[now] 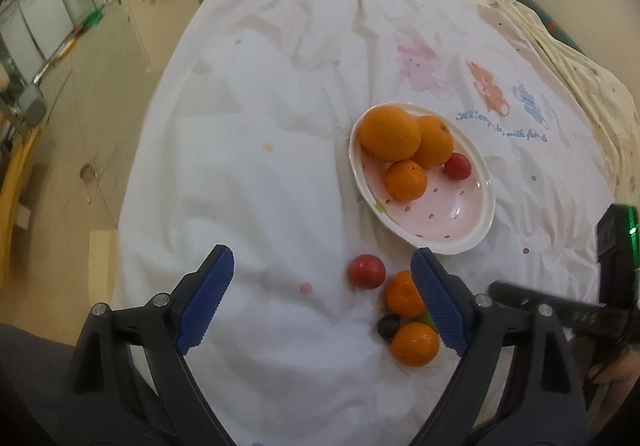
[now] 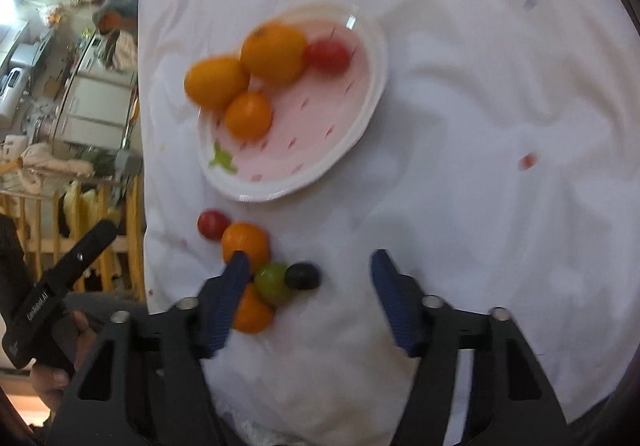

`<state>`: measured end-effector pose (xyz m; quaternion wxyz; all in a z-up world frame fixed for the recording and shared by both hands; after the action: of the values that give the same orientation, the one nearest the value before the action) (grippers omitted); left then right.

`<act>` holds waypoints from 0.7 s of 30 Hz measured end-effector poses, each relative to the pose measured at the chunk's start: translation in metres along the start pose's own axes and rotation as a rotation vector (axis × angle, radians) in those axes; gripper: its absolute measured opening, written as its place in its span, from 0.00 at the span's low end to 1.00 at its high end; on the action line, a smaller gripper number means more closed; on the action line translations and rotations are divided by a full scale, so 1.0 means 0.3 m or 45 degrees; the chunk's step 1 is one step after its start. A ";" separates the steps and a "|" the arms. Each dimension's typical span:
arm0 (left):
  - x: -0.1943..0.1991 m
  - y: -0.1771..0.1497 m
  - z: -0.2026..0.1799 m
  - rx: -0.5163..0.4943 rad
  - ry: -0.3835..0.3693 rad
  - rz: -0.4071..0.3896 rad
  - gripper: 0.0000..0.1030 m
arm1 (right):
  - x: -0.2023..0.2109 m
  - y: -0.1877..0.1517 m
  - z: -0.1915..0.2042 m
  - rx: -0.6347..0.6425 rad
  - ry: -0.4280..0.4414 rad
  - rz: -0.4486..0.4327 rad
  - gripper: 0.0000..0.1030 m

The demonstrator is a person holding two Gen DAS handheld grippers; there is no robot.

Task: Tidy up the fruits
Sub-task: 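Withdraw both grippers from the plate toward the remaining fruit, then grasp the dark plum with the right gripper while the left gripper grasps a red tomato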

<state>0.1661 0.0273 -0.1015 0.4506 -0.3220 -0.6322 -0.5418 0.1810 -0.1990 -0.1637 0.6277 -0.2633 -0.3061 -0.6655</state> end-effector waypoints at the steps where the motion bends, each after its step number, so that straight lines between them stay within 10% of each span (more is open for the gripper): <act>1: -0.005 -0.001 -0.002 0.003 -0.003 0.008 0.86 | -0.022 -0.007 0.003 -0.005 0.020 0.029 0.51; 21: -0.028 0.002 -0.023 -0.014 0.021 0.026 0.86 | -0.062 -0.026 -0.008 -0.005 0.016 0.061 0.25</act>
<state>0.1715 0.0215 -0.1090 0.4596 -0.3264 -0.6221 -0.5433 0.1748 -0.1881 -0.1797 0.6450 -0.2678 -0.2944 -0.6524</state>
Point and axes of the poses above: each gripper's, at about its wrist camera, not at the fingertips, and x roughly against the way its jaws point, z to its left, y to its top, the point moved 6 cm from there along -x, roughly the way its jaws point, and after that the axes turned 10 degrees about y, right-handed, at the moved point
